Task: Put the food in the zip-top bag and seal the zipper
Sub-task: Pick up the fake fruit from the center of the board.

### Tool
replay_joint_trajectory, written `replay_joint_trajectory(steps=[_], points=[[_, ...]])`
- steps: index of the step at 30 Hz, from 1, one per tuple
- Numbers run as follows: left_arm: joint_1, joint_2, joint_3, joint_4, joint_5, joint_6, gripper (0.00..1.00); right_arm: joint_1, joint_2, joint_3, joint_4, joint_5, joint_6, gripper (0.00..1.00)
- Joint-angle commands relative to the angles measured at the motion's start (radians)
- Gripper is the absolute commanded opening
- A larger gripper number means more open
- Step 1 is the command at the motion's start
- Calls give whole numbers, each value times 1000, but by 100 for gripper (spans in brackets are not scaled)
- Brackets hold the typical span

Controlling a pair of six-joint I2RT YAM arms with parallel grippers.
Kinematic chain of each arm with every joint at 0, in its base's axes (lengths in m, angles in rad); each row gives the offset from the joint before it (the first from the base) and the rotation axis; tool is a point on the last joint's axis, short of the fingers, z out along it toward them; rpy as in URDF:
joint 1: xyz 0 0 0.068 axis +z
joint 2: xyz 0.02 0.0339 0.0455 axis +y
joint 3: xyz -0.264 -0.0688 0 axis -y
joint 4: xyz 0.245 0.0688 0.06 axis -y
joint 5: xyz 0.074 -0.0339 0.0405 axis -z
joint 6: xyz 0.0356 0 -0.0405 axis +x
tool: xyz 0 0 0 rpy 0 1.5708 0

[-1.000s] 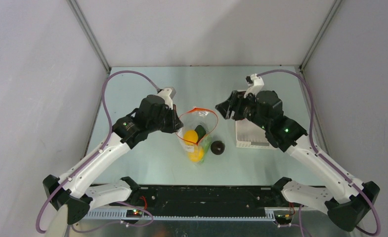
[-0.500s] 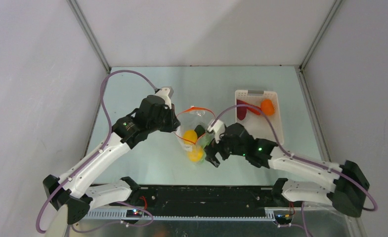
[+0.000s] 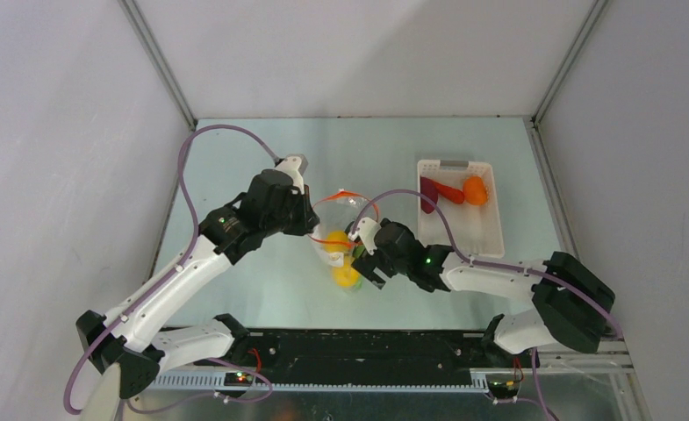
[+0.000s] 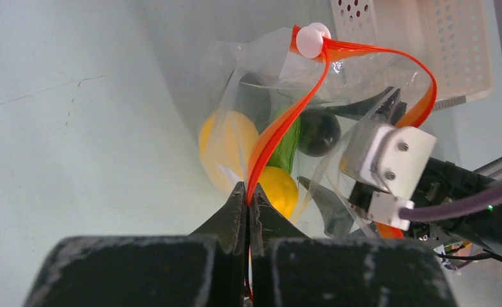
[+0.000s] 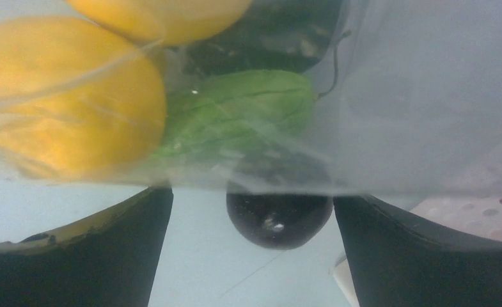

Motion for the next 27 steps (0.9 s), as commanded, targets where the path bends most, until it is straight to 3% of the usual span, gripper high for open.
replay_joint_trajectory(steps=[1, 12, 19, 21, 24, 27], points=[[4, -5, 13, 3, -2, 4, 0, -18, 40, 6, 33, 27, -12, 100], [3, -4, 13, 3, 4, 3, 0, -49, 78, 18, 36, -15, 19, 92], [3, -12, 12, 5, -2, 3, 0, -50, 102, 49, -29, 1, 30, 76], [4, -12, 12, 6, -1, 3, 0, -49, 98, 60, -73, 13, 37, 67], [5, -6, 12, 7, 2, 3, 0, -44, 64, 65, -119, 11, 41, 46], [4, 2, 14, 4, 2, 3, 0, -19, -10, 69, -157, 7, 42, 36]])
